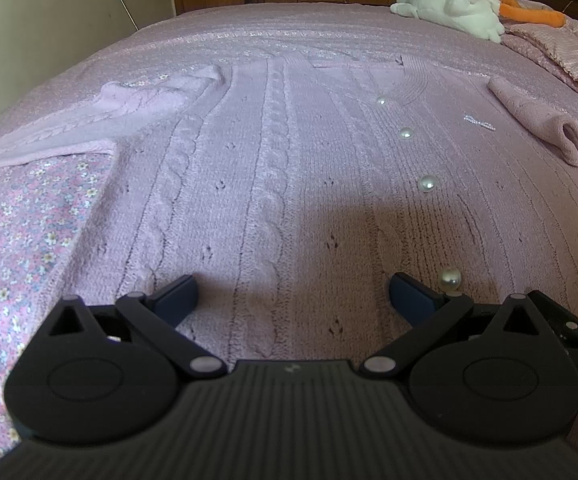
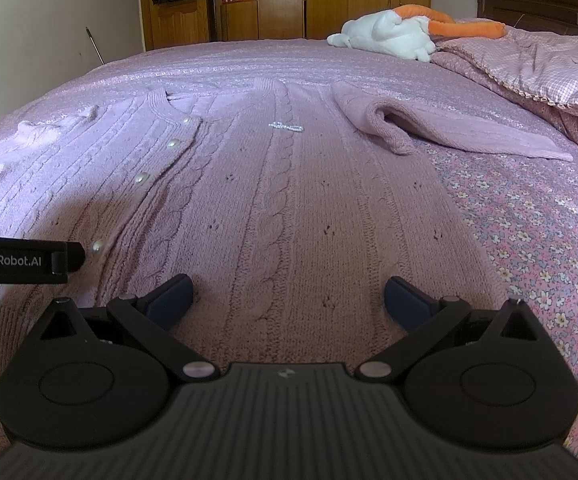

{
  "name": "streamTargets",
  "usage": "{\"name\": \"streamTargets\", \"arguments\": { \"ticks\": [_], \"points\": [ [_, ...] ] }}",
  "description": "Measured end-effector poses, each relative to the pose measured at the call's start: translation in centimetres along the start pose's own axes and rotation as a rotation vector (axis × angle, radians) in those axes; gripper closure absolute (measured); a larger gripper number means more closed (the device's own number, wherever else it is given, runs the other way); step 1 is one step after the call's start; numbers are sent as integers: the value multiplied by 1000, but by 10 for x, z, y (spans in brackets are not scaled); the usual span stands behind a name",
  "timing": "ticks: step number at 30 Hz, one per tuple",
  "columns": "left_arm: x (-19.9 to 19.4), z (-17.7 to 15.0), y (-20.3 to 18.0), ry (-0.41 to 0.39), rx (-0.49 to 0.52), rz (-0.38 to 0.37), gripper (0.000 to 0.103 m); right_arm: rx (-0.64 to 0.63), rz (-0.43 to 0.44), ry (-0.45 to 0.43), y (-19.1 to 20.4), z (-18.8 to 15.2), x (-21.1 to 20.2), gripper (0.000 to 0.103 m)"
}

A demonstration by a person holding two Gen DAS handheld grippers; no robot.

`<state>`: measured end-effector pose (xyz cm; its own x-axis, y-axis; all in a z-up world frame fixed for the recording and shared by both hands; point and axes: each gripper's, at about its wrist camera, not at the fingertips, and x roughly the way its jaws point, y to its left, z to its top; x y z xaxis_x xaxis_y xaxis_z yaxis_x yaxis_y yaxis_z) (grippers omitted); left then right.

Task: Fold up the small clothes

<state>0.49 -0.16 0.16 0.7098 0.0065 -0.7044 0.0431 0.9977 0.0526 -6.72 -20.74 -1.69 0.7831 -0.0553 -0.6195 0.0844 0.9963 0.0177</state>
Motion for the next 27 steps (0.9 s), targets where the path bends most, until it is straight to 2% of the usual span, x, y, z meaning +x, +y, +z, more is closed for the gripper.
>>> {"name": "streamTargets", "arguments": {
  "ticks": [27],
  "points": [
    [5, 11, 3, 58, 10, -17, 0, -20, 25, 58, -3, 8, 3, 0]
  ]
}}
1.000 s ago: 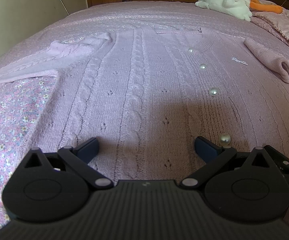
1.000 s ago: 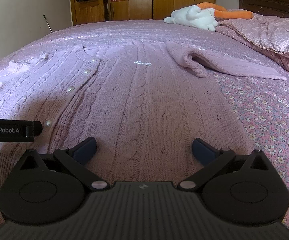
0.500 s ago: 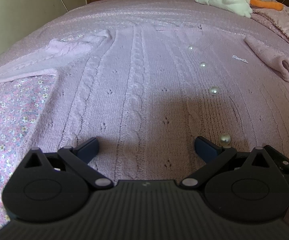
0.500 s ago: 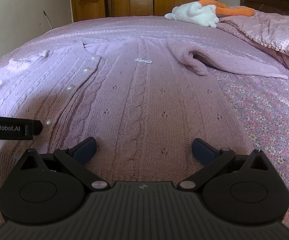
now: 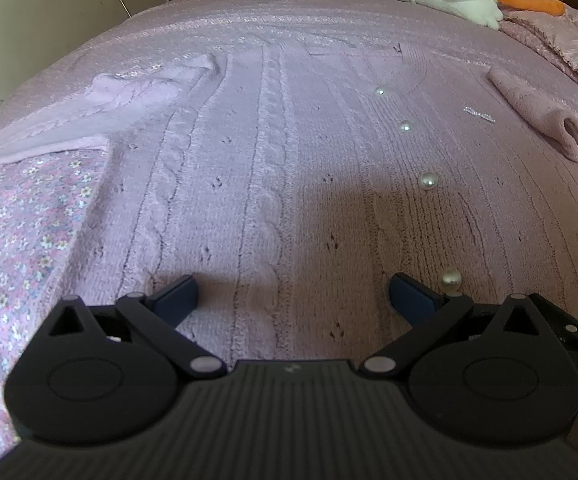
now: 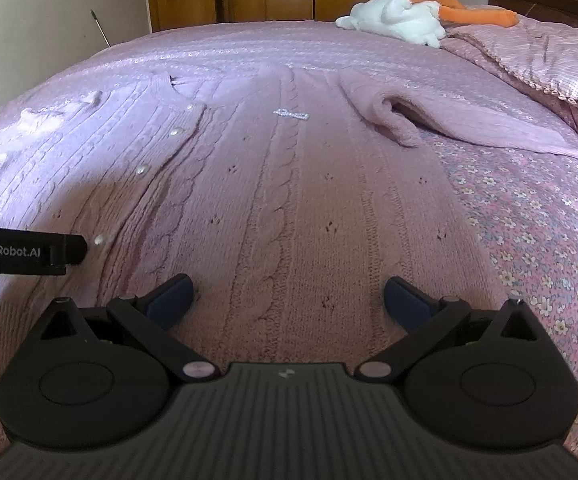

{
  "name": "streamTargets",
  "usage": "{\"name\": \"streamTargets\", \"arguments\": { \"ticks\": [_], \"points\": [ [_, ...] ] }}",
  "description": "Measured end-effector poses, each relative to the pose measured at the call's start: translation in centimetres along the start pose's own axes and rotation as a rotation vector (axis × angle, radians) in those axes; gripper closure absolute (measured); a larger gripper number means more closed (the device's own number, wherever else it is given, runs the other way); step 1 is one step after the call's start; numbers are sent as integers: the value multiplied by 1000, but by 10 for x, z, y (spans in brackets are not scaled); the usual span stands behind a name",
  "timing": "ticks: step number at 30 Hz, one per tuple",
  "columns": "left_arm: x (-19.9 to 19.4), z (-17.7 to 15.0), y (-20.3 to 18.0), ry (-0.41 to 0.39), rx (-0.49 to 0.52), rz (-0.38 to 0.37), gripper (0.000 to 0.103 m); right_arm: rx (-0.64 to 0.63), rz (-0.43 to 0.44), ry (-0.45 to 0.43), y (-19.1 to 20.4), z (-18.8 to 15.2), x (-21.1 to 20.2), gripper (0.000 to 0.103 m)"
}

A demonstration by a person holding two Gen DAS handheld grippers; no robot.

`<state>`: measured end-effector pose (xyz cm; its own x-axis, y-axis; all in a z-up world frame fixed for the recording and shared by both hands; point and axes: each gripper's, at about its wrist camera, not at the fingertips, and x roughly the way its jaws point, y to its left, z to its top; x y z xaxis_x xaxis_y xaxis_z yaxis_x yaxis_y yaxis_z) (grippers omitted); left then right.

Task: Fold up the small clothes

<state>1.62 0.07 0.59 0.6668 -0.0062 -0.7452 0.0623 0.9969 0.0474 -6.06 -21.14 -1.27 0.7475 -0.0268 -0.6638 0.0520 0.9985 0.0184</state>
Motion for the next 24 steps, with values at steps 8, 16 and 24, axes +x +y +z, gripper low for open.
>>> {"name": "streamTargets", "arguments": {
  "ticks": [8, 16, 24],
  "points": [
    [1, 1, 0, 5, 0, -2, 0, 0, 6, 3, -2, 1, 1, 0],
    [0, 3, 0, 6, -1, -4, 0, 23, 34, 18, -7, 5, -1, 0],
    [-3, 12, 3, 49, -13, -18, 0, 78, 139, 19, -25, 8, -9, 0]
  ]
}}
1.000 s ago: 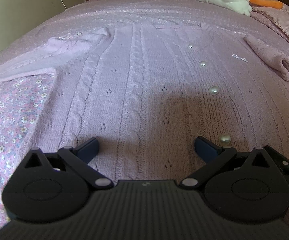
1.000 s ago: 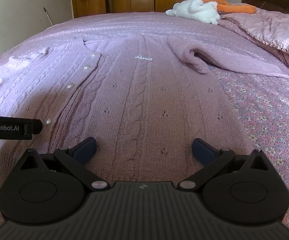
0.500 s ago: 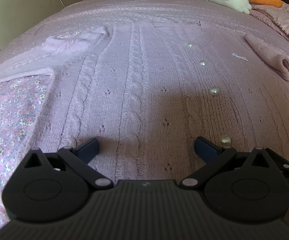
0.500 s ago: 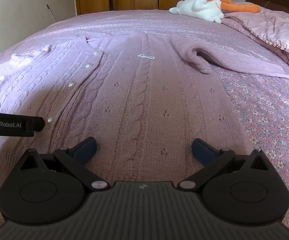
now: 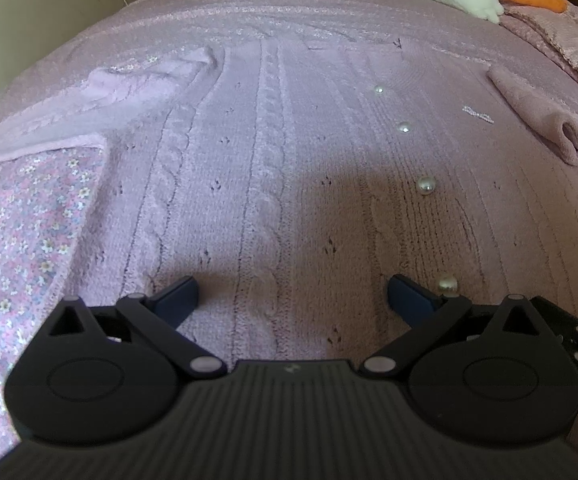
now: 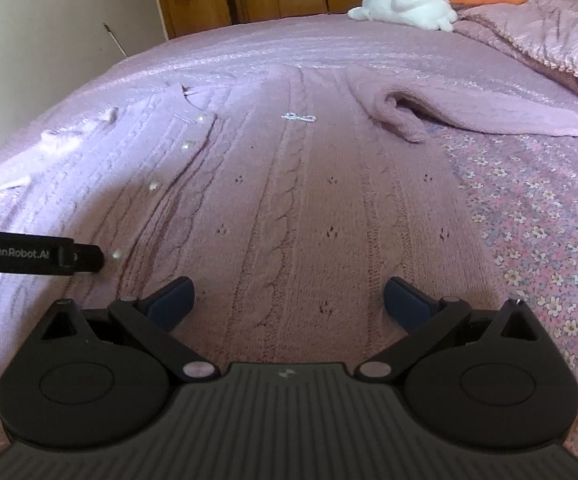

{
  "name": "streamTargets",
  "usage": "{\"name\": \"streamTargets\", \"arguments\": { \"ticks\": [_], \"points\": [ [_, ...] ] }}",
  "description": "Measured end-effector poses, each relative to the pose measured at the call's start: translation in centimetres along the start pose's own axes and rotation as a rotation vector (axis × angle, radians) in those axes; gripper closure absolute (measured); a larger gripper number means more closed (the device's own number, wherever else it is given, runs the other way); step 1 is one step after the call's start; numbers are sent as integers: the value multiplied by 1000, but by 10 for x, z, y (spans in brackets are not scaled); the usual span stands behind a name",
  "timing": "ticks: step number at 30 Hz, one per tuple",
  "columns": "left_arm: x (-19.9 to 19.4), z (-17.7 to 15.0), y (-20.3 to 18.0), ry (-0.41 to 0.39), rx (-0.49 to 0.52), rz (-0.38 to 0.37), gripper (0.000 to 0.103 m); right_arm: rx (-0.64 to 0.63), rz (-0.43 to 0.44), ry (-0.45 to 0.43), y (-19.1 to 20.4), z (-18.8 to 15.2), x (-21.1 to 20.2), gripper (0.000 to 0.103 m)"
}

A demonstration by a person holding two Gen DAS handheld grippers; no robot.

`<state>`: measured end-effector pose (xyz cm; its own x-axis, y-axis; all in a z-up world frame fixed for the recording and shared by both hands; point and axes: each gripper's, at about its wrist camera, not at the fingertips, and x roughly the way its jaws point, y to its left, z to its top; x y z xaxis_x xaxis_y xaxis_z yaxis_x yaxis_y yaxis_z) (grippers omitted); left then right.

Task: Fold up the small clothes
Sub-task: 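Grasp the pink cardigan sleeve with the right gripper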

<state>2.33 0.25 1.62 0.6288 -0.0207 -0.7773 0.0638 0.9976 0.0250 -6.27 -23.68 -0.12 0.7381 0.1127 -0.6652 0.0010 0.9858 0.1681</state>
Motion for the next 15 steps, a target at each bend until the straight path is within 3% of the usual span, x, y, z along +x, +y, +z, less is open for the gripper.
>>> {"name": "streamTargets", "arguments": {
  "ticks": [7, 12, 15],
  "points": [
    [-10, 4, -7, -15, 21, -2, 0, 144, 96, -88, -43, 29, -18, 0],
    [-17, 11, -10, -39, 32, -4, 0, 197, 53, -190, -97, 61, -14, 0],
    [-17, 12, -9, -32, 22, -8, 0, 253, 10, -208, -132, 77, -1, 0]
  ]
}}
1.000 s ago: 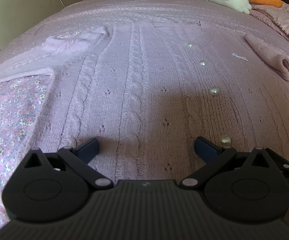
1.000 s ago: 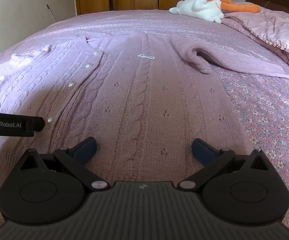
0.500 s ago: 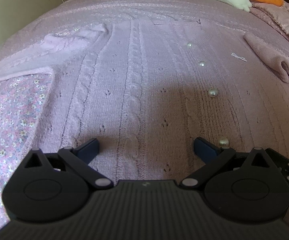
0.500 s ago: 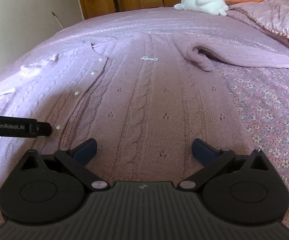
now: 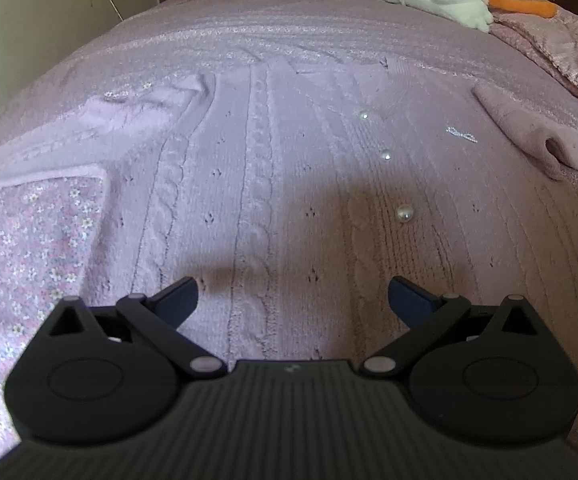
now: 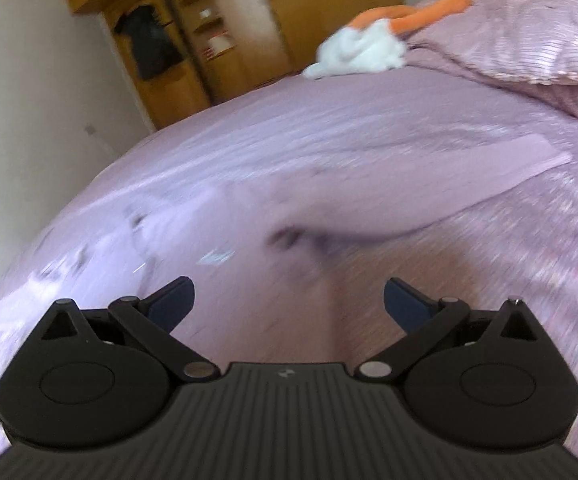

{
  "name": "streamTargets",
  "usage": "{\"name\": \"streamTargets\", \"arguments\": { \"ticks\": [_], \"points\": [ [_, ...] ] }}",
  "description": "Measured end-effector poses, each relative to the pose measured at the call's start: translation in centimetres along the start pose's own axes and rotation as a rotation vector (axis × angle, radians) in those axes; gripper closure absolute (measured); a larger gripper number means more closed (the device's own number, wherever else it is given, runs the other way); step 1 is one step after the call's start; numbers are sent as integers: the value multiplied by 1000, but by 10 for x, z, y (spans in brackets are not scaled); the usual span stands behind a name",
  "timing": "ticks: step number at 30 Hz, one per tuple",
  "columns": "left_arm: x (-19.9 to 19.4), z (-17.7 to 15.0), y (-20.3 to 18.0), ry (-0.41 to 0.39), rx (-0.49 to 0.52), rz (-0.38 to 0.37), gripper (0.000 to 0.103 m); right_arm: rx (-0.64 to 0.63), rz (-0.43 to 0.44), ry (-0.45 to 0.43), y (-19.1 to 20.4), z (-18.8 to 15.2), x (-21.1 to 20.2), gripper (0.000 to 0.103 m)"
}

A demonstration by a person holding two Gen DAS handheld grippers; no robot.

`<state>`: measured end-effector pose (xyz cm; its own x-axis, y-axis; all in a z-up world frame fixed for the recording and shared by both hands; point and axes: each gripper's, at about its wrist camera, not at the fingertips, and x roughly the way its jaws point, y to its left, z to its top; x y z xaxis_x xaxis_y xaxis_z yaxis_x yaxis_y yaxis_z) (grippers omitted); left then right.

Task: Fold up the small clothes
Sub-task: 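Grasp the pink cardigan sleeve with the right gripper, then carry the held sleeve across the cardigan body and open the right gripper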

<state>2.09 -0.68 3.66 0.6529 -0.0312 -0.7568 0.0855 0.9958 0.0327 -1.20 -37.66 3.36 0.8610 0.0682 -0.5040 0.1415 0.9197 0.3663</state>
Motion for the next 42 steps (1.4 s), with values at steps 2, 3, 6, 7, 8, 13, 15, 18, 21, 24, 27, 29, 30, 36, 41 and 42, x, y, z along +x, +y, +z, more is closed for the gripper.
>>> {"name": "streamTargets", "arguments": {
  "ticks": [2, 3, 6, 7, 8, 13, 15, 18, 21, 24, 27, 29, 30, 36, 41, 42],
  "points": [
    [2, 0, 2, 13, -12, 0, 0, 49, -30, -3, -23, 12, 13, 0],
    [3, 0, 3, 19, -17, 1, 0, 73, -42, -3, -34, 18, 20, 0],
    [6, 1, 7, 34, -33, 11, 0, 118, -92, -12, -62, 31, 41, 0],
    [7, 2, 8, 38, -39, 17, 0, 134, -111, -14, -71, 34, 47, 0],
    [8, 2, 9, 40, -44, 23, 0, 156, -125, -15, -80, 37, 54, 0],
    [10, 7, 11, 48, -49, 53, 0, 234, -128, -51, -117, 55, 82, 0],
    [11, 8, 10, 45, -44, 63, 0, 265, -121, -64, -130, 63, 94, 0],
    [11, 10, 12, 36, -60, 59, 0, 330, -107, -104, -145, 74, 108, 0],
    [12, 12, 13, 38, -85, 49, 0, 359, -141, -126, -153, 83, 117, 16],
    [14, 12, 12, 43, -76, 62, 0, 382, -201, -116, -160, 89, 124, 63],
    [16, 12, 9, 49, -68, 68, 0, 419, -168, -117, -171, 96, 120, 88],
    [18, 12, 9, 52, -71, 65, 0, 370, -171, -154, -168, 102, 109, 90],
    [19, 13, 9, 52, -71, 63, 0, 342, -177, -175, -166, 107, 103, 90],
    [19, 12, 7, 45, -67, 54, 0, 294, -194, -271, -162, 144, 57, 90],
    [19, 12, 11, 40, -73, 44, 0, 289, -205, -356, -156, 172, 12, 90],
    [19, 12, 12, 40, -75, 43, 0, 285, -203, -368, -153, 177, 5, 90]
  ]
}}
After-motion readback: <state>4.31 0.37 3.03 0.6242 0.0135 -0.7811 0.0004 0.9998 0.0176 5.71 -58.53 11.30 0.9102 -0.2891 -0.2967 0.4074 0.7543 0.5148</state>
